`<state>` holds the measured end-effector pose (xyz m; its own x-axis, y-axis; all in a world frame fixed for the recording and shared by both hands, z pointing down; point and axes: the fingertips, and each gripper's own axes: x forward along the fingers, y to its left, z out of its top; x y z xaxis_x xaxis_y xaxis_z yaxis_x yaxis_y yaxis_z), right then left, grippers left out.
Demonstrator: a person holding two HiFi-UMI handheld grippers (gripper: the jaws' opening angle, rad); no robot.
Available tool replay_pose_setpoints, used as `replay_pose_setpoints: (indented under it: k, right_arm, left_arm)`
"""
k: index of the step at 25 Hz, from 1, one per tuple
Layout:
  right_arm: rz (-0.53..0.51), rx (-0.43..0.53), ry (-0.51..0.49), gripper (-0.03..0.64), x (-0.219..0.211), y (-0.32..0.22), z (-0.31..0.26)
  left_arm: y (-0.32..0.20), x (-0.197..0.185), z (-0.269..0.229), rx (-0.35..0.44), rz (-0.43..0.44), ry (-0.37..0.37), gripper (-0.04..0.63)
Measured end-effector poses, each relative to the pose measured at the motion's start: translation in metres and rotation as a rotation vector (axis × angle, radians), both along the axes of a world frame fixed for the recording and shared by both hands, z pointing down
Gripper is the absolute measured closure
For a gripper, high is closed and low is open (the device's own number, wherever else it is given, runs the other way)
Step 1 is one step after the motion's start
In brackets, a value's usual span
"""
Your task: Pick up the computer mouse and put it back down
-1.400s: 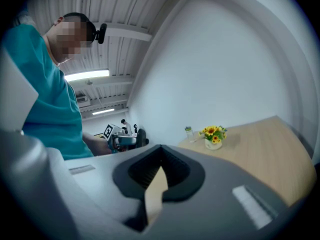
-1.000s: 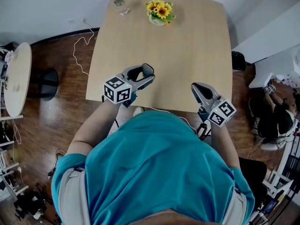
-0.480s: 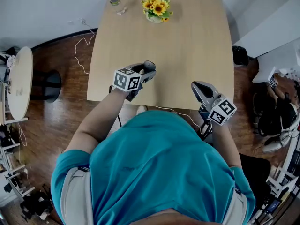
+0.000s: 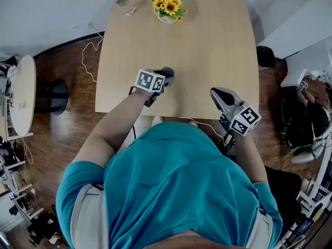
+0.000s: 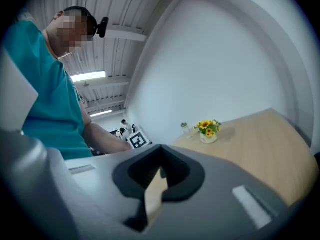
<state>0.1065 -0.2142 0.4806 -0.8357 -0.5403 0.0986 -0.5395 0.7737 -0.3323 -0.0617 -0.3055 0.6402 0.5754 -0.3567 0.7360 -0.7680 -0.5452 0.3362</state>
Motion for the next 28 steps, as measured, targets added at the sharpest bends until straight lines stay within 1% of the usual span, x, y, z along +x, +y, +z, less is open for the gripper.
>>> replay_pose_setpoints:
  k: [6, 14, 19, 28]
  right_arm:
    - [0.015, -0.013, 0.001, 0.614, 0.008, -0.002, 0.007]
    - [0.029, -0.029, -0.006, 0.614, 0.016, -0.002, 0.013]
    - [0.037, -0.038, -0.009, 0.614, 0.020, -0.001, 0.016]
    - [0.055, -0.052, -0.009, 0.614, 0.030, 0.003, 0.020]
  left_arm:
    - [-0.008, -0.008, 0.033, -0.072, -0.025, -0.103, 0.319]
    - [-0.014, -0.021, 0.068, -0.176, -0.055, -0.214, 0.321]
    - [-0.015, -0.024, 0.082, -0.223, -0.061, -0.253, 0.321]
    - [-0.020, -0.018, 0.093, -0.235, -0.057, -0.292, 0.322]
